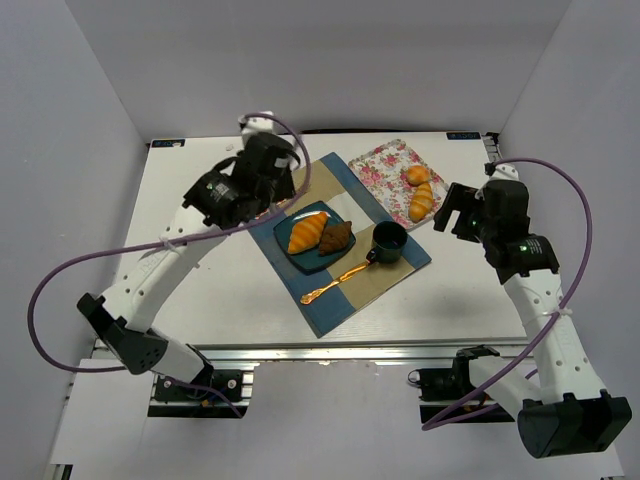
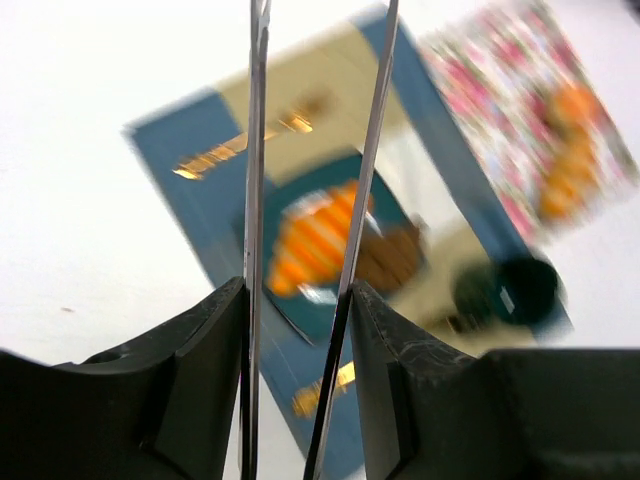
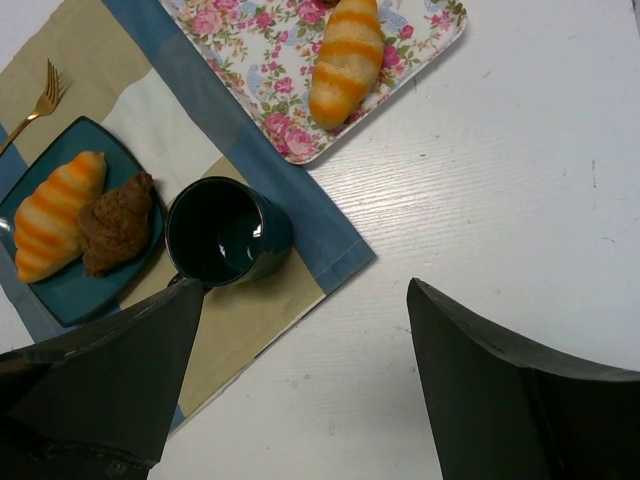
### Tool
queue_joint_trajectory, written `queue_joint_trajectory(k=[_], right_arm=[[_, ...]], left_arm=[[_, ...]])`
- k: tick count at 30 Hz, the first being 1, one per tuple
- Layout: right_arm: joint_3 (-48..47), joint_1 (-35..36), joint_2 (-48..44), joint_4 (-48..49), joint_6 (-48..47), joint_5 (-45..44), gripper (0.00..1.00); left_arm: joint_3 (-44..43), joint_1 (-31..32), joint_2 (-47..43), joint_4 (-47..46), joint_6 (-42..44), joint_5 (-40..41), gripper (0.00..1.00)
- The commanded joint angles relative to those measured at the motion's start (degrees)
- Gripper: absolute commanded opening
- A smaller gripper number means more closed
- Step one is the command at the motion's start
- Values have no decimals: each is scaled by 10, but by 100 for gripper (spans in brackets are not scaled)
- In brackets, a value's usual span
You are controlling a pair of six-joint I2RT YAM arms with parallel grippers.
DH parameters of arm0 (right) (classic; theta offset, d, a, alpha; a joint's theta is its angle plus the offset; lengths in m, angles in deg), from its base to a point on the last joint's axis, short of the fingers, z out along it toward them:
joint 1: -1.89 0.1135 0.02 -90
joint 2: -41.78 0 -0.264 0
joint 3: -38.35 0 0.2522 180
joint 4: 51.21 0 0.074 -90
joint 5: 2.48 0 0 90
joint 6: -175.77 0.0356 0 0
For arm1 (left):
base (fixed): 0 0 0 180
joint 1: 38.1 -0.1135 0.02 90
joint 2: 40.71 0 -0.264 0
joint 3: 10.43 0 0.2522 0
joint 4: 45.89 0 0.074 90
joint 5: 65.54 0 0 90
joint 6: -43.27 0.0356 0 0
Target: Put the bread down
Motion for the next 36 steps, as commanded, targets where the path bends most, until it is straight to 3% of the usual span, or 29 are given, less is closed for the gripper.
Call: queue_joint_trajectory(k=[1, 7, 12, 16, 24, 25, 26, 27, 34, 36], right_arm=[[-10, 1, 6, 17, -4, 13, 89], [-17, 3, 18, 18, -4, 15, 89], [-29, 6, 31, 19, -2, 11, 89], [-29, 6, 35, 15, -1, 3, 89], [-27, 6, 37, 4, -5, -9, 89], [-27, 5, 38, 2, -4, -9, 90], [-27, 6, 39, 2, -3, -10, 89], [-28, 6, 39, 2, -2, -9, 89], [-39, 6, 44, 2, 0, -4, 89], [-43, 6, 45, -1, 1, -5, 89]], left_arm=[[25, -115, 23, -41, 5, 73, 54], [105, -301, 102, -214, 56, 16, 54], [175, -367, 158, -331, 65, -22, 52], [214, -390, 196, -383, 45, -45, 52], [249, -406, 237, -391, 48, -54, 57], [253, -407, 238, -394, 50, -53, 59], [260, -407, 242, -394, 52, -53, 71], [263, -410, 244, -391, 53, -53, 73], [292, -427, 252, -389, 47, -63, 76], [292, -428, 245, -387, 47, -63, 83]])
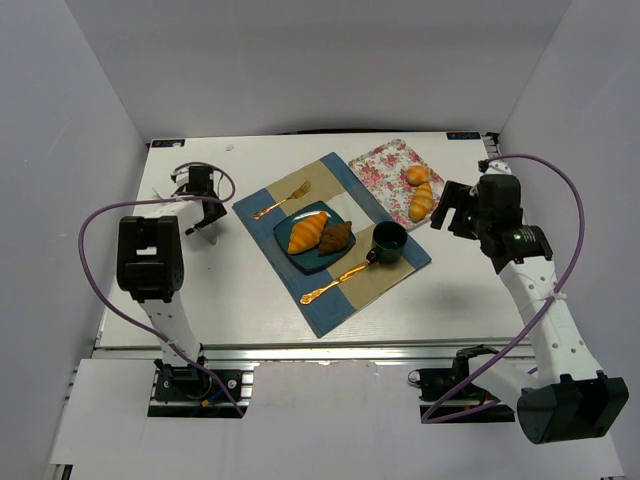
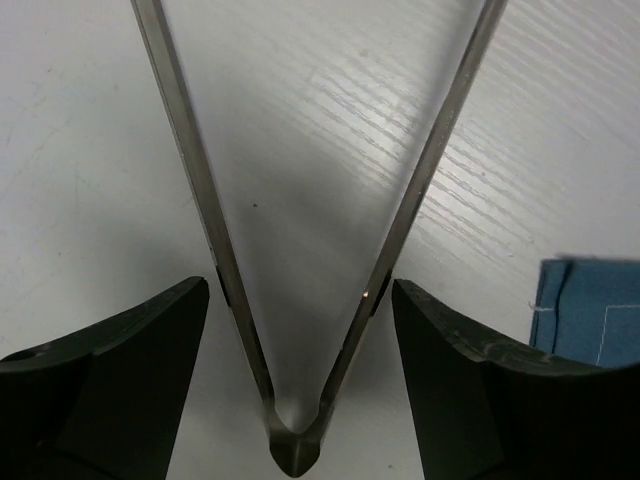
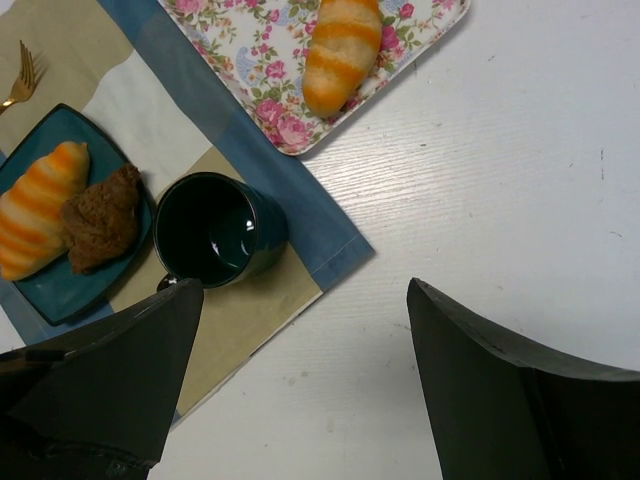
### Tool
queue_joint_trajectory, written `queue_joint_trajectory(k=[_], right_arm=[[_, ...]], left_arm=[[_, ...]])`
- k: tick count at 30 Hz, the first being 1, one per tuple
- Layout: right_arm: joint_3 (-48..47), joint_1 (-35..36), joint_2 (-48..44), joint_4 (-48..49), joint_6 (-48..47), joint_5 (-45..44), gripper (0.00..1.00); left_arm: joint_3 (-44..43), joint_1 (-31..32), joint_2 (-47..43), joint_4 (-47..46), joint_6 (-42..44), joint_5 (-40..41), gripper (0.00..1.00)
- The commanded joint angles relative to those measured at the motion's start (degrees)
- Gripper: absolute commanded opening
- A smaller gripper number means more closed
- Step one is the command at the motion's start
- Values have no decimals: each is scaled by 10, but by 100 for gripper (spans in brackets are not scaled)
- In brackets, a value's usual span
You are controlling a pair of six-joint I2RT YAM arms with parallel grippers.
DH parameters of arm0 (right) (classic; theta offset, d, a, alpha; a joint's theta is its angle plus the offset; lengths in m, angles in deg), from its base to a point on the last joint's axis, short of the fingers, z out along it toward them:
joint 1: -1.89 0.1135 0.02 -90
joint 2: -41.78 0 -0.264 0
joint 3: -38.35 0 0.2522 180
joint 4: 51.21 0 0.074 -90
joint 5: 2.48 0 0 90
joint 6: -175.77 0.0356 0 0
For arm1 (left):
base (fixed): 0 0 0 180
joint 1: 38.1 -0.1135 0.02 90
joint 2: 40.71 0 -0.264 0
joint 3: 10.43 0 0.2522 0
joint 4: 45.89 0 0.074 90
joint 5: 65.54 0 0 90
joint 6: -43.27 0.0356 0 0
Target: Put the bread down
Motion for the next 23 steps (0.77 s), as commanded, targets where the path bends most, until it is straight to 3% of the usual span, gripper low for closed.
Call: queue_joint_trajectory(k=[1, 3, 4, 7, 10, 12, 17, 23], right_arm=[[-33, 2, 0, 3, 0, -6, 89], [-36, 2, -2, 3, -2, -7, 89], [-38, 3, -5, 3, -1, -9, 89], [-54, 2, -9, -14, -4, -6, 89], [-79, 2, -14, -50, -4, -14, 89], [-70, 2, -29, -68, 3, -37, 89], [-3, 2, -69, -58, 16, -63, 89], [29, 2, -90, -8, 10, -64, 90]], left_arm=[[-1, -6, -24, -5, -3, -3, 86], [-25, -7, -36, 8, -2, -12, 90], [-40, -6, -47, 39, -2, -16, 98], [-103, -7, -79, 124, -11, -16, 98], [-100, -7, -194, 174, -50, 18, 98], [-71, -7, -333, 176, -92, 29, 98], [111, -6, -640, 123, -102, 41, 98], [246, -6, -783, 111, -82, 154, 98]])
